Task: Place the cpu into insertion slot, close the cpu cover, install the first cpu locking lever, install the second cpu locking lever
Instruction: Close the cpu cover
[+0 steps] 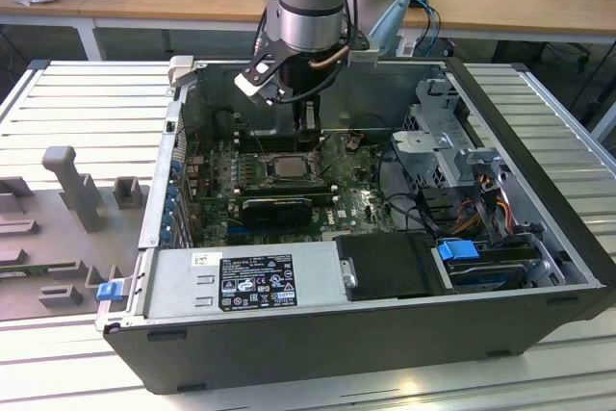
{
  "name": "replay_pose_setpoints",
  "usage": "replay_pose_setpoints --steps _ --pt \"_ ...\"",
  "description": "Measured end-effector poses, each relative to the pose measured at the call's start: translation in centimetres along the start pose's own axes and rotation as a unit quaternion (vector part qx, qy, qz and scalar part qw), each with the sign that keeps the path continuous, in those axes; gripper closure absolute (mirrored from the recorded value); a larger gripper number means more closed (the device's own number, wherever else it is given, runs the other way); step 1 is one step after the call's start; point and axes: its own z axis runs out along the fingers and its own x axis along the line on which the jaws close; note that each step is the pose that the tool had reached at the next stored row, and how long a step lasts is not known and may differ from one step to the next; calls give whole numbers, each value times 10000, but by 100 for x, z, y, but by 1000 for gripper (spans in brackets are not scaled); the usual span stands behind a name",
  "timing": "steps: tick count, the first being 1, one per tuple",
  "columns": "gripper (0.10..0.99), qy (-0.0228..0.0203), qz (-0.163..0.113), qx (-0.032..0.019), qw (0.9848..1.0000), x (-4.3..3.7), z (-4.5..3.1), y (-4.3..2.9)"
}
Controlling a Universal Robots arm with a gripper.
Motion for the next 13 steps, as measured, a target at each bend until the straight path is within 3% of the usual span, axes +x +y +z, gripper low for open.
replay_pose_setpoints --steps 8,13 --pt "980 -1 0 0 10000 1 -143 8" --pt "980 -2 1 0 10000 3 -171 48"
